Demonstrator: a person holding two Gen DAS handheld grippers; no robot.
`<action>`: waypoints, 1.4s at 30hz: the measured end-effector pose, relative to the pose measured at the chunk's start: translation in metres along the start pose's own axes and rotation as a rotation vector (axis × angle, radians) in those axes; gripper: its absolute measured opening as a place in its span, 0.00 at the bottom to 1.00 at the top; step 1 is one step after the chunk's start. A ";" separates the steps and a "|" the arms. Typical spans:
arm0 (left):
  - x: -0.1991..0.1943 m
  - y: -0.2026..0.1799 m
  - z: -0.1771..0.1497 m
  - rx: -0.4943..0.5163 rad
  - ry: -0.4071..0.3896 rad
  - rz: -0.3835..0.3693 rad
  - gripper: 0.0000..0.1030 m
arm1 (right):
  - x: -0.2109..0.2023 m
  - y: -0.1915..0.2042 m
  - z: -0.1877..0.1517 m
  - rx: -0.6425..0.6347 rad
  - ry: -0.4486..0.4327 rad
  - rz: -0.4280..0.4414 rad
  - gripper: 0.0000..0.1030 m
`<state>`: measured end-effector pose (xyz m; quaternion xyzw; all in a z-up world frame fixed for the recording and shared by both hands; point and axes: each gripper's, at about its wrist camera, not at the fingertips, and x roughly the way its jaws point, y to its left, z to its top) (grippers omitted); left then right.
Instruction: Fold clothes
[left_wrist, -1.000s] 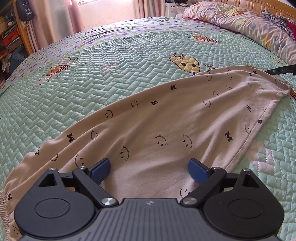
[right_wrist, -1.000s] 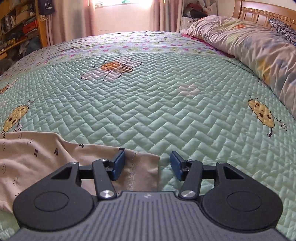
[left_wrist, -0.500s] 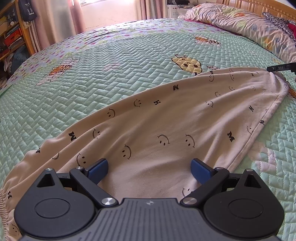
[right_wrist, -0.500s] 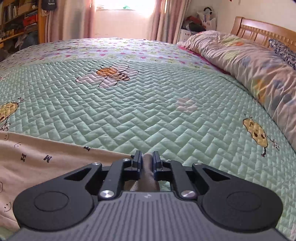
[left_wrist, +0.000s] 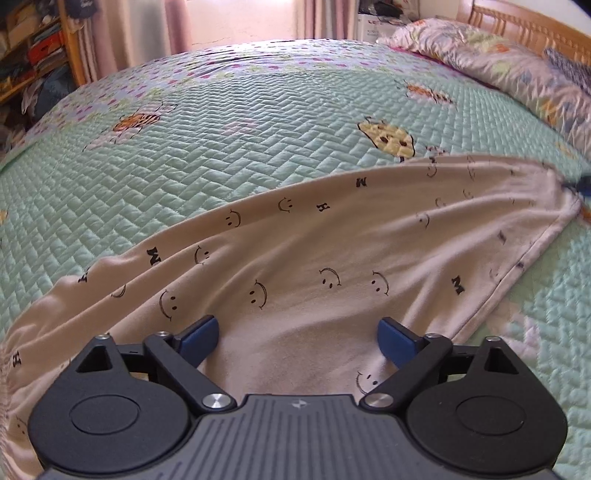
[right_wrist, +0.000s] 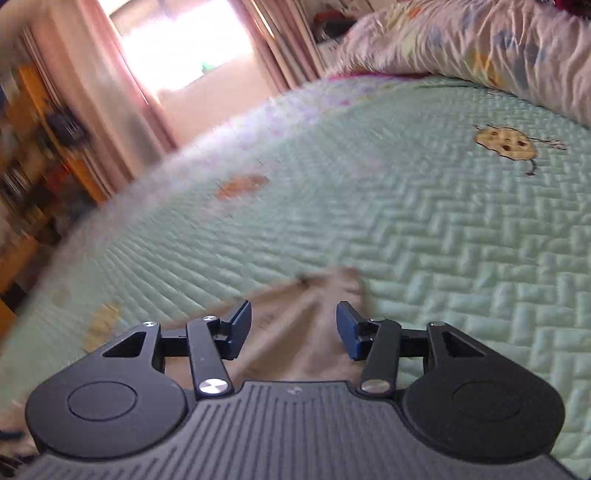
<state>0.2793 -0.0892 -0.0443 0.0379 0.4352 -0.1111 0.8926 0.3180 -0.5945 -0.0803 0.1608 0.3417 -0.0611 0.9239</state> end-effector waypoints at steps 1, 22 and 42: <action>-0.007 0.005 0.000 -0.032 -0.004 -0.011 0.85 | 0.001 -0.002 -0.004 -0.011 -0.016 -0.046 0.36; -0.060 0.060 -0.066 -0.168 0.049 0.009 0.89 | -0.064 0.177 -0.071 -0.232 0.000 0.155 0.23; -0.118 0.117 -0.105 -0.393 -0.062 -0.083 0.88 | -0.071 0.324 -0.123 -0.389 0.216 0.428 0.26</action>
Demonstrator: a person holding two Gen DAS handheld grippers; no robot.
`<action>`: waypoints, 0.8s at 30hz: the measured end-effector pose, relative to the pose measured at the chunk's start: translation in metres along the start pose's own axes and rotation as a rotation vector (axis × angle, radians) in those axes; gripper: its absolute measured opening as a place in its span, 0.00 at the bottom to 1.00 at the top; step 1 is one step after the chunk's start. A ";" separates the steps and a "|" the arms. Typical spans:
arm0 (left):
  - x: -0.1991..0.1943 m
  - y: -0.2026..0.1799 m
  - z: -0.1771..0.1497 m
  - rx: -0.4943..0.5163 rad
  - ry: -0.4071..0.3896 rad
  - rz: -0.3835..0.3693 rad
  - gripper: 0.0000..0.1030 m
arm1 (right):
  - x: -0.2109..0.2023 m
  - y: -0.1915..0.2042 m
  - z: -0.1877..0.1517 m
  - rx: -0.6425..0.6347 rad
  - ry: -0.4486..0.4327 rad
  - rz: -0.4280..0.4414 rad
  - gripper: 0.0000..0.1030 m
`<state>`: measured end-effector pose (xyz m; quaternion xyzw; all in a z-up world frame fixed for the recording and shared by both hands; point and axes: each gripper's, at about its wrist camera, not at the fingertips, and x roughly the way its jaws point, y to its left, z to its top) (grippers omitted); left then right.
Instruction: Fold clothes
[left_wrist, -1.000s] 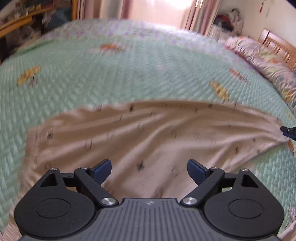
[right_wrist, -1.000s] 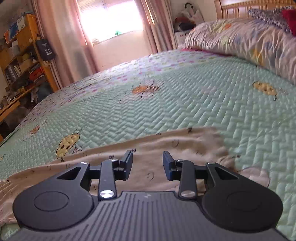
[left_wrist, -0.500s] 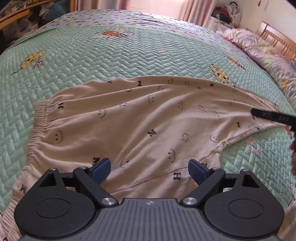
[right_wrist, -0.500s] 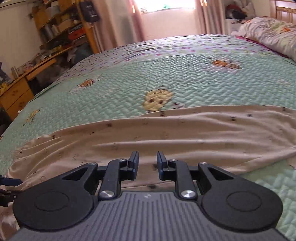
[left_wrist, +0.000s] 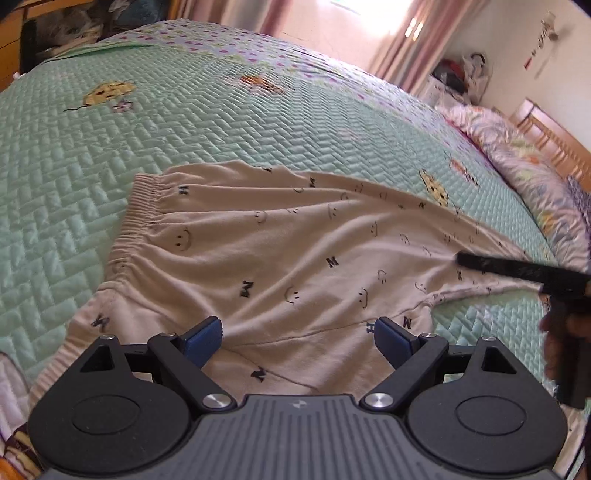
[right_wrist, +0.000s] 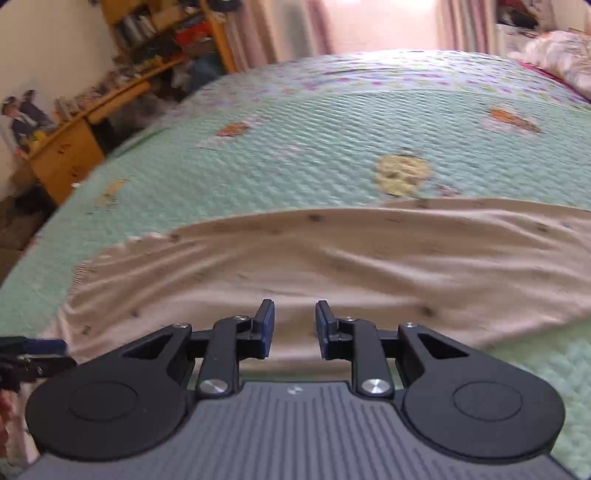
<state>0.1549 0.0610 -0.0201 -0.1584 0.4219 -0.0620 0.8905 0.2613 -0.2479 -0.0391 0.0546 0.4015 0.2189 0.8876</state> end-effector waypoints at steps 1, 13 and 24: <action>-0.004 0.004 -0.001 -0.008 -0.007 0.017 0.88 | 0.011 0.008 -0.004 -0.019 0.034 0.009 0.26; -0.040 0.064 0.007 -0.122 -0.081 0.121 0.86 | -0.014 0.054 -0.028 -0.019 -0.096 0.079 0.27; 0.010 0.056 0.096 0.033 -0.101 0.269 0.58 | -0.005 0.067 -0.091 -0.003 -0.138 0.147 0.34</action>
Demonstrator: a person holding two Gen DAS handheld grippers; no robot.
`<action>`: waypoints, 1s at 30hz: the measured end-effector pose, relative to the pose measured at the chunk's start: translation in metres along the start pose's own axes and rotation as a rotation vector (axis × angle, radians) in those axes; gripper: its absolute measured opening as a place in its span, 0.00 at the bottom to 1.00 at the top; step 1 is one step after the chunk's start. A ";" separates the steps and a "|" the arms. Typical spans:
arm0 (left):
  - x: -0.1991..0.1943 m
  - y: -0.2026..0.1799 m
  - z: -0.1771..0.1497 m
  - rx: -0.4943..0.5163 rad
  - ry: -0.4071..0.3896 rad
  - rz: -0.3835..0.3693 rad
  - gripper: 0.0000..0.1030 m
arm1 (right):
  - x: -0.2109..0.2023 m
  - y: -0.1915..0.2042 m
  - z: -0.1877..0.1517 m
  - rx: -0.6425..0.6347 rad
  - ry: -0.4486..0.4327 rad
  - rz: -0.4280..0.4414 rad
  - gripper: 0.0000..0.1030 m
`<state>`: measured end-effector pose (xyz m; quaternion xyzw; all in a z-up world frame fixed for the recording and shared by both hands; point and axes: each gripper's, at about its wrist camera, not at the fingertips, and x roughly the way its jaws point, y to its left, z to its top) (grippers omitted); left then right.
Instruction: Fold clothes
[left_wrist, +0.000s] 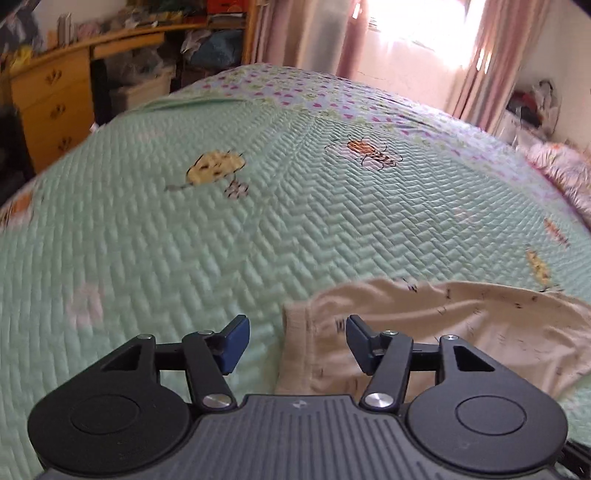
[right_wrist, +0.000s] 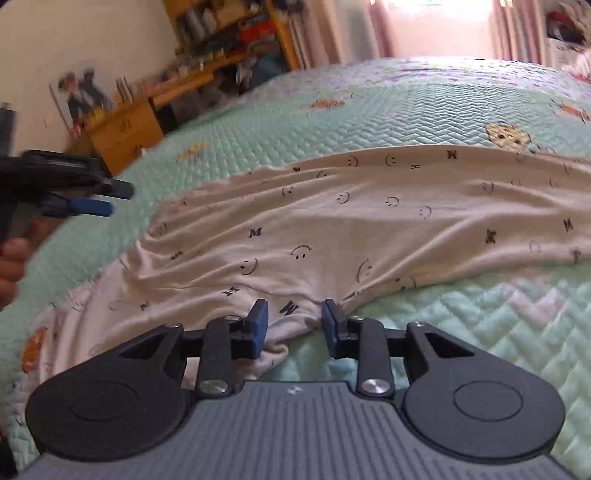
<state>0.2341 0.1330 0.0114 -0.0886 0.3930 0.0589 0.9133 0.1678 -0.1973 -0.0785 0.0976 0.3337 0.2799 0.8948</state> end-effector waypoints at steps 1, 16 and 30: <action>0.009 -0.007 0.007 0.037 0.003 -0.004 0.60 | -0.003 -0.006 -0.009 0.019 -0.040 0.019 0.34; 0.097 -0.017 0.014 0.275 0.010 0.013 0.78 | -0.001 -0.043 -0.014 0.255 -0.076 0.202 0.34; 0.090 -0.040 -0.001 0.441 0.031 -0.194 0.72 | -0.002 -0.049 -0.016 0.294 -0.083 0.240 0.34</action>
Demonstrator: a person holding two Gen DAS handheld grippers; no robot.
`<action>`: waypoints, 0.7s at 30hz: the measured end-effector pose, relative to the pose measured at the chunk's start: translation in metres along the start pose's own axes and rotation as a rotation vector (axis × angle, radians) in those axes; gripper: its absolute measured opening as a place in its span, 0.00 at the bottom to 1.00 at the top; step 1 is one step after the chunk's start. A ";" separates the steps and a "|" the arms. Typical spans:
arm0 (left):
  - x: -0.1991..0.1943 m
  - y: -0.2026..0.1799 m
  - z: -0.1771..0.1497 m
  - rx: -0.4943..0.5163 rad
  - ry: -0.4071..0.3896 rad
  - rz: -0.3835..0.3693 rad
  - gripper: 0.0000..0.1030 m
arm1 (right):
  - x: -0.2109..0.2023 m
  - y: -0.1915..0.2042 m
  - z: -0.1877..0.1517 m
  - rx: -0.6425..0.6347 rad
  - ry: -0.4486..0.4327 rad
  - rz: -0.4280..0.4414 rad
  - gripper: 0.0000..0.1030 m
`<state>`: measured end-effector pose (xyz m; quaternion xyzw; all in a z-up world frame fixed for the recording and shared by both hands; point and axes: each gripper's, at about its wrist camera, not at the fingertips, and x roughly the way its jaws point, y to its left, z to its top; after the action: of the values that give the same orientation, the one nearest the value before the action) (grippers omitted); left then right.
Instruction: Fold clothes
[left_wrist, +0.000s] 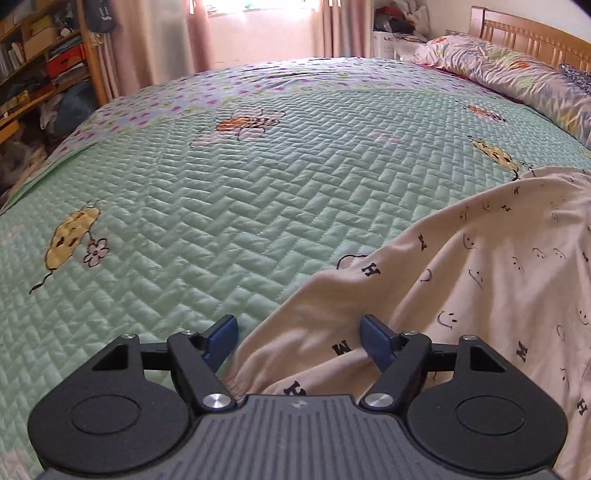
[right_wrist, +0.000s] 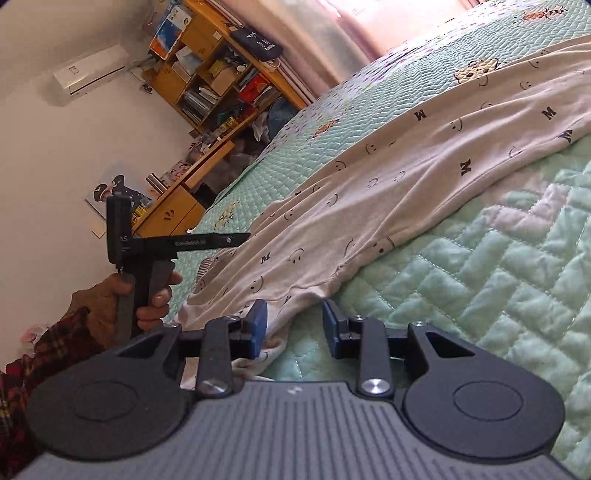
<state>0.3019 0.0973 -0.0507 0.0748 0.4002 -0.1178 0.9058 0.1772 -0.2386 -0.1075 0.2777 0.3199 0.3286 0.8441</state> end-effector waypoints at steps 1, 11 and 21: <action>0.001 0.004 0.002 -0.014 0.005 -0.026 0.69 | 0.000 0.000 0.000 0.001 0.000 0.002 0.34; 0.002 0.021 0.006 -0.076 0.046 -0.091 0.05 | -0.005 -0.004 -0.002 0.009 -0.004 0.013 0.34; 0.005 -0.002 0.012 0.013 0.079 0.227 0.24 | -0.003 0.003 -0.001 -0.026 0.005 -0.019 0.34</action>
<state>0.3127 0.0917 -0.0462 0.1301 0.4239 -0.0143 0.8962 0.1731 -0.2391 -0.1054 0.2631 0.3202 0.3255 0.8499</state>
